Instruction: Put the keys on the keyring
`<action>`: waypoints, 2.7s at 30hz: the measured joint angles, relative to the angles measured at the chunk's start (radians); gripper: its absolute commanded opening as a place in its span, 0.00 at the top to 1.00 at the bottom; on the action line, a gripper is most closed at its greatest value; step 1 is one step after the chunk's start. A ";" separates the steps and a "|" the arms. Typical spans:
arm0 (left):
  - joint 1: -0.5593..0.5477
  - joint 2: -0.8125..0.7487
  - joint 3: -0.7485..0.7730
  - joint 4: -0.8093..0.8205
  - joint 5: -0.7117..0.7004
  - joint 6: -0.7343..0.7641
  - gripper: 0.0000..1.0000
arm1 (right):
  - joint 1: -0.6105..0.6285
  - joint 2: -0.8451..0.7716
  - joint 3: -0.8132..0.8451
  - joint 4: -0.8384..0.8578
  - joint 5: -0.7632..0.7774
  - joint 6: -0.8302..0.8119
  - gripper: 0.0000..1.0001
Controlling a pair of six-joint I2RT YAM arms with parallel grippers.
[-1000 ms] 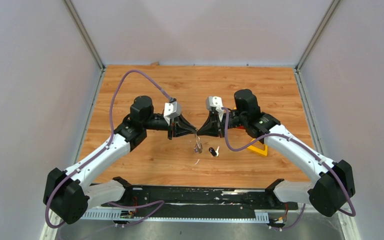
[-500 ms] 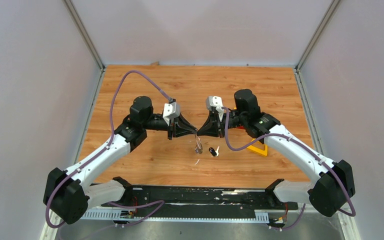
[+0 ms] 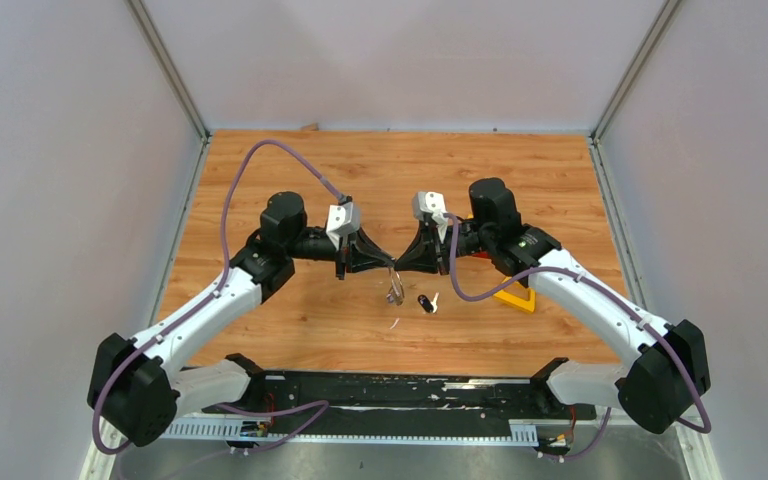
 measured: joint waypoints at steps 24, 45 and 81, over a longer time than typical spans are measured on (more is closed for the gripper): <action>0.000 -0.023 -0.014 -0.023 -0.090 0.006 1.00 | -0.099 -0.052 0.000 -0.104 0.036 -0.064 0.39; -0.014 -0.085 0.023 -0.405 0.054 0.496 1.00 | -0.161 -0.042 -0.096 -0.310 0.219 -0.310 0.30; -0.019 -0.122 0.040 -0.644 -0.040 0.671 1.00 | 0.003 0.253 -0.209 -0.315 0.412 -0.580 0.35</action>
